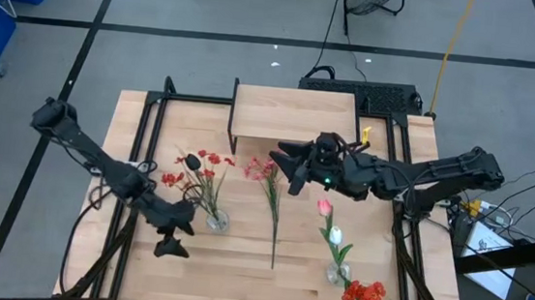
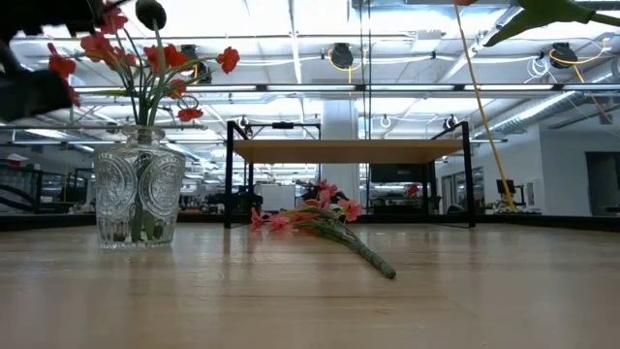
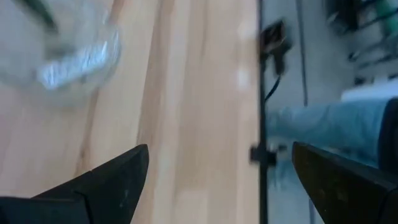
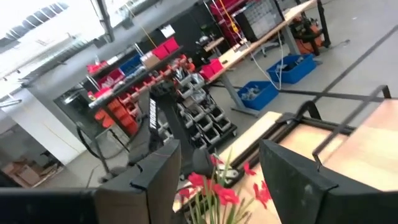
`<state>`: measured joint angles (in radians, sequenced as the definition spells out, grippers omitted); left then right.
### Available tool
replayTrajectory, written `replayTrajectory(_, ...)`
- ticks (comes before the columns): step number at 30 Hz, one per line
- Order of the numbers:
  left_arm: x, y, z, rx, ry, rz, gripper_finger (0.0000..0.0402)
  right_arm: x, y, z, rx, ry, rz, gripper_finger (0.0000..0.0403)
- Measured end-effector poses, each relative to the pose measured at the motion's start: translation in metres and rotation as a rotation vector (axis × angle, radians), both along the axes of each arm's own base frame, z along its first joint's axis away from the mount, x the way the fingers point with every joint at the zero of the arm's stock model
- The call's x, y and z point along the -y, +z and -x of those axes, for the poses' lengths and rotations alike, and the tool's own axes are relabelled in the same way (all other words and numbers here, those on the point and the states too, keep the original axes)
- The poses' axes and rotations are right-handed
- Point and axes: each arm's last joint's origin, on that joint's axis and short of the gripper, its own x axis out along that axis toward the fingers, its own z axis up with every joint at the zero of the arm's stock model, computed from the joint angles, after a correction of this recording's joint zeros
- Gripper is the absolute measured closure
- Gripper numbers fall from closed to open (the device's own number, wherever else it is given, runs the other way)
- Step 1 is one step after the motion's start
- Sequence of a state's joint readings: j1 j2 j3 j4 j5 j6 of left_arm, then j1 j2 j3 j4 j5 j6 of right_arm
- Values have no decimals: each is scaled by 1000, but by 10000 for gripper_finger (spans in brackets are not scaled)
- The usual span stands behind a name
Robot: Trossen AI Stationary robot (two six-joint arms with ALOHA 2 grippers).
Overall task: Pick and place flowers into a vace then onto a shelf
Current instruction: Put the pink flowers into the right transparent vase
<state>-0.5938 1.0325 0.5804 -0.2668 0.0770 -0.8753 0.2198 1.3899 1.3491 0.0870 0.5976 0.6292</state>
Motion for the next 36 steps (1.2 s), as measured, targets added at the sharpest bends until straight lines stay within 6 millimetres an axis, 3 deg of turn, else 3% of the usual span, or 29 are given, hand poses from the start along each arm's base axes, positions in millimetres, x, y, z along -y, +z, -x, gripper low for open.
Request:
replayTrajectory(8, -9, 32, 14, 282, 225, -40, 2, 5, -1, -1, -11, -16, 1, 193)
replayTrajectory(21, -43, 100, 52, 803, 344, 98, 2, 17, -4, -4, 1, 57, -122, 193)
replayTrajectory(29, -56, 111, 67, 910, 362, 86, 2, 26, -18, -6, -72, 69, -285, 214)
replayTrajectory(33, -58, 110, 67, 915, 366, 44, 2, 25, -22, -20, -36, 155, -340, 226)
replayTrajectory(36, -58, 108, 66, 898, 373, 23, 2, 21, -25, -38, -103, 205, -354, 231)
